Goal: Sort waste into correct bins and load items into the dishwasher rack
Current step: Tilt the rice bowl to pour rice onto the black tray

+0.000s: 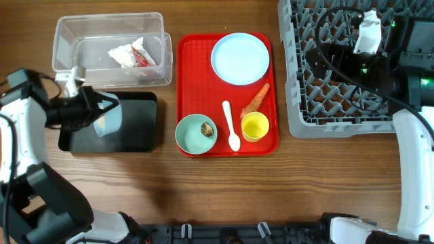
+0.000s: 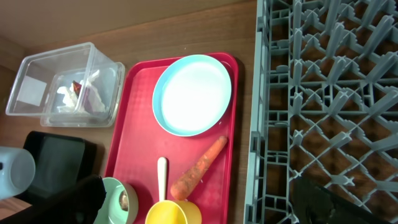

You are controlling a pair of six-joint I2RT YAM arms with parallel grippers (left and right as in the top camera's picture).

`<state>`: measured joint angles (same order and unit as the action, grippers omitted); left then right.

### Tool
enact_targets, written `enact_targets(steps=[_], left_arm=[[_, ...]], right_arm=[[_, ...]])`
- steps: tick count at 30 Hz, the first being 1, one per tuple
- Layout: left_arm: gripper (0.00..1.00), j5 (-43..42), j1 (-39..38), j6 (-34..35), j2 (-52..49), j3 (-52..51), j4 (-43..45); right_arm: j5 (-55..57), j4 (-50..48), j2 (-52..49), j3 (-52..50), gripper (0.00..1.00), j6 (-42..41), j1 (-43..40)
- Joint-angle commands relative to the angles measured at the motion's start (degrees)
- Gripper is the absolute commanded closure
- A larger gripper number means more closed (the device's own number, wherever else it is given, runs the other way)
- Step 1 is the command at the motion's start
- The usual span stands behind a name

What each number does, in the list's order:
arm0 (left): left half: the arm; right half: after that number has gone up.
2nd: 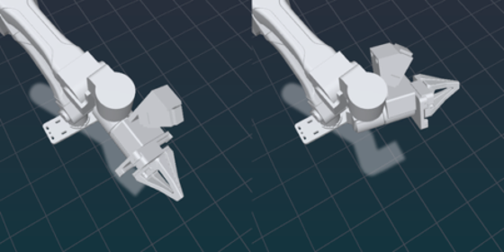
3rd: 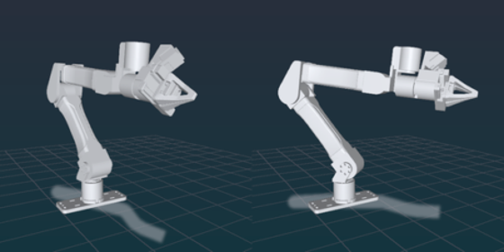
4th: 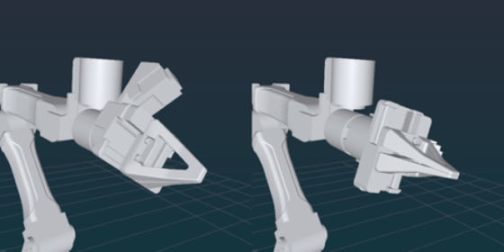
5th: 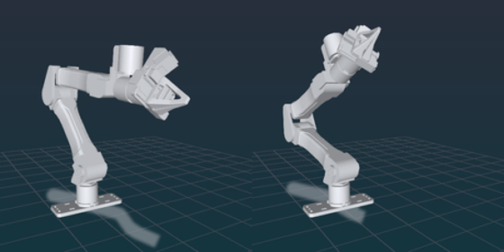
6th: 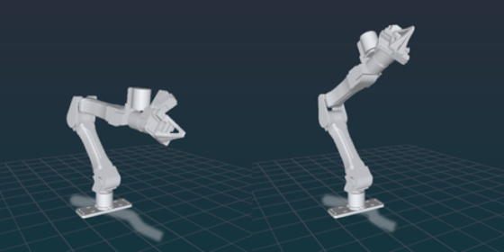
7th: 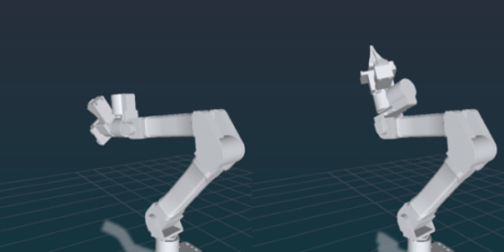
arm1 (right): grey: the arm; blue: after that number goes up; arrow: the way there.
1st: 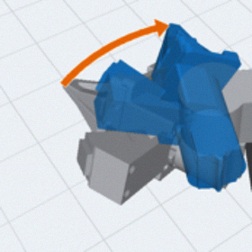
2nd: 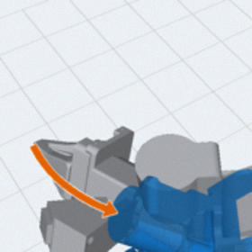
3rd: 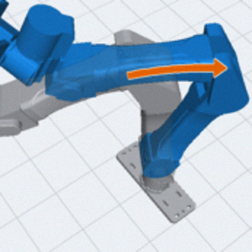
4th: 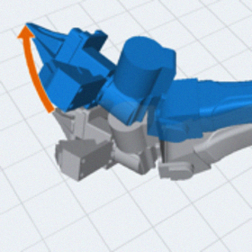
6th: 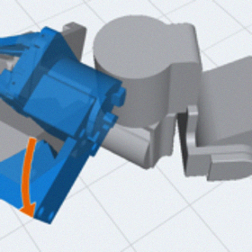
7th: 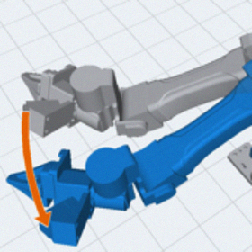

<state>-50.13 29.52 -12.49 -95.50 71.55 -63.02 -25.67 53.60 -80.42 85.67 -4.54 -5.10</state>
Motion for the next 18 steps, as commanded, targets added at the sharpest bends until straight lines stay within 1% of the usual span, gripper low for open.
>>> enact_targets(steps=[1, 10, 13, 18], left_arm=[[0.96, -7.08, 3.19, -2.56, -2.21, -2.12, 3.21], [0.96, -9.09, 4.09, -2.54, -6.34, -3.13, 9.42], [0.96, -9.94, 4.09, -2.54, -7.3, -3.13, 10.12], [0.96, -14.34, 4.09, -2.54, -9.27, -3.13, 10.12]], right_arm=[[0.37, 0.04, -0.37, 1.2, 0.0, -0.39, -0.22], [0.37, 0.02, -0.37, 1.2, 0.0, -0.39, -0.22], [0.37, 0.02, -0.37, 1.2, 0.0, -0.37, -0.22], [0.35, -0.02, -0.37, 1.2, 0.0, -0.61, -0.22]])
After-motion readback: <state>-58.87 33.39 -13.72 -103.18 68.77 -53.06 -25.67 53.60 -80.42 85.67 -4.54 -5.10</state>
